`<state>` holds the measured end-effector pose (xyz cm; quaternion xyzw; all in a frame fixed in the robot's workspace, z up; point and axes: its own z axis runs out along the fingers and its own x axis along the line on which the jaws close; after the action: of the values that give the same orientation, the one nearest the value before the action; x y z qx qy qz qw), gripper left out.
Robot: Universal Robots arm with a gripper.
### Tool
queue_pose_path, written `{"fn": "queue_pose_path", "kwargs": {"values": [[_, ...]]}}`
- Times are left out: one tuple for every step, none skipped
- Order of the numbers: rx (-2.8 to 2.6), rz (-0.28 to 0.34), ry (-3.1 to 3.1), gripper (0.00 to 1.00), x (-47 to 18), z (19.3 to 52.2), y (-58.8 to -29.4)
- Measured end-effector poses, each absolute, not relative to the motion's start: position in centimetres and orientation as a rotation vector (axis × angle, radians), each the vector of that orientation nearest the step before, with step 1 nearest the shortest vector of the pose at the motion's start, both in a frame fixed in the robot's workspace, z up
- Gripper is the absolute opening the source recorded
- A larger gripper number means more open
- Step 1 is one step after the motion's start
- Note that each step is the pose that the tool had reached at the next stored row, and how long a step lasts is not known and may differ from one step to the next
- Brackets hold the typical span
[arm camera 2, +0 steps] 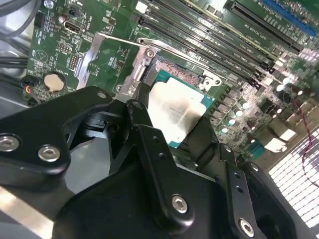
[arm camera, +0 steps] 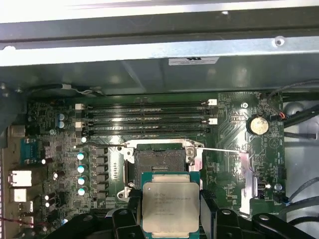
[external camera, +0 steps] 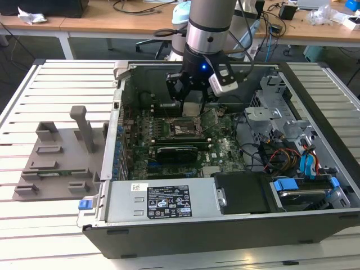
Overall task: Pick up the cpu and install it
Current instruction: 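Close the cpu cover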
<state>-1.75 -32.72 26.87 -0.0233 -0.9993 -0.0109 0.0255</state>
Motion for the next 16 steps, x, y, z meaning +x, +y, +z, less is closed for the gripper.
{"fn": "queue_pose_path", "kwargs": {"values": [[-0.094, -0.034, -3.089, 0.55, -1.75, 26.87, -32.72], [-0.111, -0.035, -3.089, 0.55, -1.75, 26.87, -32.72], [-0.124, -0.035, -3.088, 0.55, -1.74, 26.87, -32.72], [-0.154, -0.036, -3.087, 0.55, -1.74, 26.86, -32.72], [-0.174, -0.036, -3.086, 0.55, -1.74, 26.86, -32.71], [-0.207, -0.037, -3.084, 0.55, -1.75, 26.86, -32.72], [-0.249, -0.038, -3.082, 0.55, -1.74, 26.86, -32.72], [-0.267, -0.039, -3.080, 0.55, -1.74, 26.86, -32.72], [-0.282, -0.039, -3.079, 0.55, -1.74, 26.86, -32.72], [-0.293, -0.039, -3.078, 0.55, -1.74, 26.86, -32.72], [-0.307, -0.040, -3.077, 0.55, -1.74, 26.86, -32.72], [-0.317, -0.040, -3.076, 0.55, -1.74, 26.85, -32.72], [-0.330, -0.040, -3.075, 0.55, -1.74, 26.85, -32.72], [-0.341, -0.041, -3.073, 0.55, -1.74, 26.85, -32.72], [-0.361, -0.041, -3.071, 0.55, -1.75, 26.85, -32.72], [-0.380, -0.042, -3.069, 0.55, -1.74, 26.85, -32.72]]}}
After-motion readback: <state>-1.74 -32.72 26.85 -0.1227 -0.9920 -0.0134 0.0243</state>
